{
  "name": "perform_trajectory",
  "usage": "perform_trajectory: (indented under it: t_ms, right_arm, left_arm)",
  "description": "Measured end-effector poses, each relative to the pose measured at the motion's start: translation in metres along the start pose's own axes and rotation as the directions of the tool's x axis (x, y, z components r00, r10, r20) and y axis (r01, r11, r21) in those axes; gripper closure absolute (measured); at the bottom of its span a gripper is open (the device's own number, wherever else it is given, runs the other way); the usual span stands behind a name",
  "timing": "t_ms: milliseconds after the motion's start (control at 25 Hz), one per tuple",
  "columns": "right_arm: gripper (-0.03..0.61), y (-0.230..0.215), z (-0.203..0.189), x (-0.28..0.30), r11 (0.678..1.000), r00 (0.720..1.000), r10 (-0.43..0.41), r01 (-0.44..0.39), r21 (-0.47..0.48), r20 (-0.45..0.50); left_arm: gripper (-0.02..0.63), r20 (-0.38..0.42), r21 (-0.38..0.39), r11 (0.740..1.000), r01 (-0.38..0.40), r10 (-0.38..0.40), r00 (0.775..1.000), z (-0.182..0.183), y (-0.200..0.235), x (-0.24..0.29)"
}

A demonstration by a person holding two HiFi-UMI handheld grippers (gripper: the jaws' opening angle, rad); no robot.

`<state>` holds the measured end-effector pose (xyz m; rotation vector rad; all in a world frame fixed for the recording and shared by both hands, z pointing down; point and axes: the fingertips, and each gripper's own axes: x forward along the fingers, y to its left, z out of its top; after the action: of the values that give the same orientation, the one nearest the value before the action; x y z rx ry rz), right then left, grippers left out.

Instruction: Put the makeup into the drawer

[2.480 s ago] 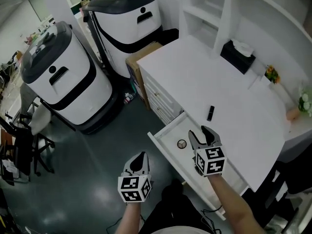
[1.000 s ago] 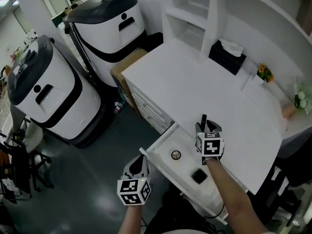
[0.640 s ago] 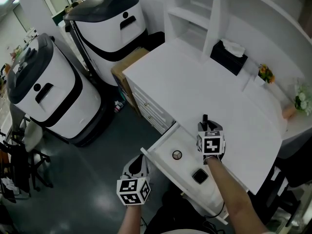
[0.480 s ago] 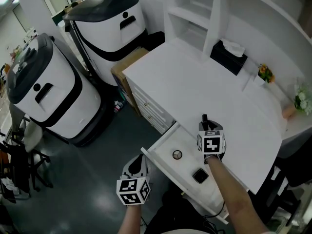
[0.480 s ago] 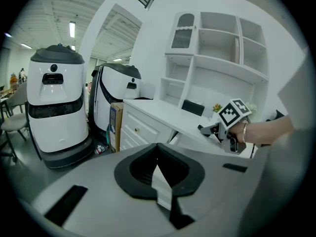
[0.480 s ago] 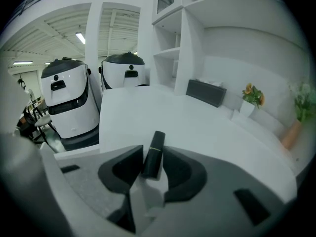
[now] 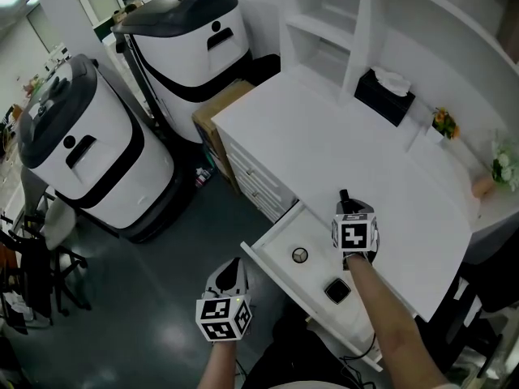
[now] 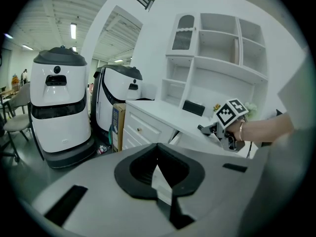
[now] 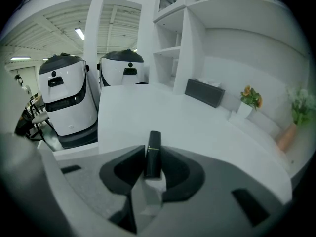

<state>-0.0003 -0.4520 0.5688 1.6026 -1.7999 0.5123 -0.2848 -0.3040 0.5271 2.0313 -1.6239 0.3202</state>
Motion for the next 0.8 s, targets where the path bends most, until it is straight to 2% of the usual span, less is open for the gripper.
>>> perform_trajectory:
  t_ms: [400, 800]
  right_arm:
    - [0.476, 0.0, -0.001, -0.061, 0.998, 0.993, 0.036, -0.041, 0.042, 0.111]
    - [0.476, -0.022, -0.051, -0.141, 0.984, 0.987, -0.006, -0.023, 0.177, 0.158]
  left_arm:
    - [0.615, 0.012, 0.027, 0.999, 0.04, -0.04, 0.999, 0.0, -0.017, -0.011]
    - [0.615, -0.005, 0.089, 0.985, 0.151, -0.151, 0.989, -0.01, -0.064, -0.017]
